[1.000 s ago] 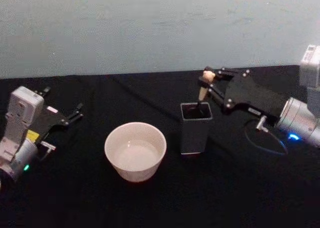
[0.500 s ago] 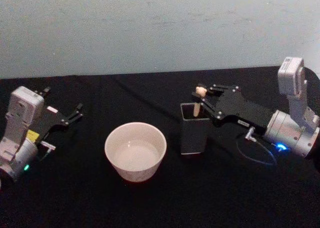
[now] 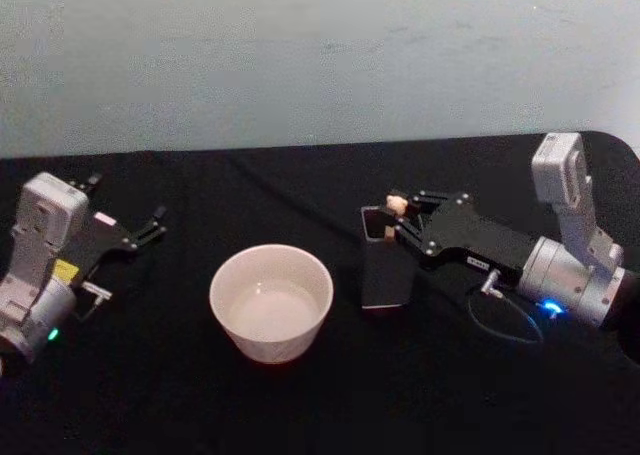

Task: Pick up the stirring spoon with one hand, stir inside the cup, then place it back in its original position.

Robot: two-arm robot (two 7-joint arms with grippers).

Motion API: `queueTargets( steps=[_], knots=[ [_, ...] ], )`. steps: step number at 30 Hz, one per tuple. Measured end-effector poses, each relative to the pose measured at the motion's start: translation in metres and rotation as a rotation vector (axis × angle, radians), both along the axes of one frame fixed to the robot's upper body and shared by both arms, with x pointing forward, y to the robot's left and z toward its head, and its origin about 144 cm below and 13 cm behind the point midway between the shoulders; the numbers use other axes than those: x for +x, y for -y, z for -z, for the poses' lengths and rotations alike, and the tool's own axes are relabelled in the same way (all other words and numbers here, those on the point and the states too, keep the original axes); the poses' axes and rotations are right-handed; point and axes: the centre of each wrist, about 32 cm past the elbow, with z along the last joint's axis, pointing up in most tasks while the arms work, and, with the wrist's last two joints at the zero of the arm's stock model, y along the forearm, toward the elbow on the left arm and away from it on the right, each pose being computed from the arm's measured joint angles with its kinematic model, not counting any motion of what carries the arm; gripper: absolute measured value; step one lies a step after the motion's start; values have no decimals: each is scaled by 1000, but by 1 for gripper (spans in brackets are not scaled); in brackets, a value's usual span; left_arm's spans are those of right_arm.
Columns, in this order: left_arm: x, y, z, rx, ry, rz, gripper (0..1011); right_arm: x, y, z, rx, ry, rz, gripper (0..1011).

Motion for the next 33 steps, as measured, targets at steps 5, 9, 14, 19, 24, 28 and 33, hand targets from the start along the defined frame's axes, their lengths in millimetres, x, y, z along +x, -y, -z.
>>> queueTargets(
  steps=[5,9,14,19,24,28,33],
  knots=[
    [0,0,0,0,0,0,1001,0,-1,4,-9,-14,12,215],
    [0,0,0,0,0,0,1001,0,-2,5,-15,-13,21,215],
    [0,0,0,0,0,0,1001,0,-2,5,-15,-13,22,215],
    [0,0,0,0,0,0,1001,0,-2,5,-15,-14,20,215],
    [0,0,0,0,0,0,1001,0,-1,5,-18,-18,19,313],
    [0,0,0,0,0,0,1001,0,-1,5,-18,-17,18,435],
    [0,0,0,0,0,0,1001,0,-1,5,-17,-16,18,599]
  ],
)
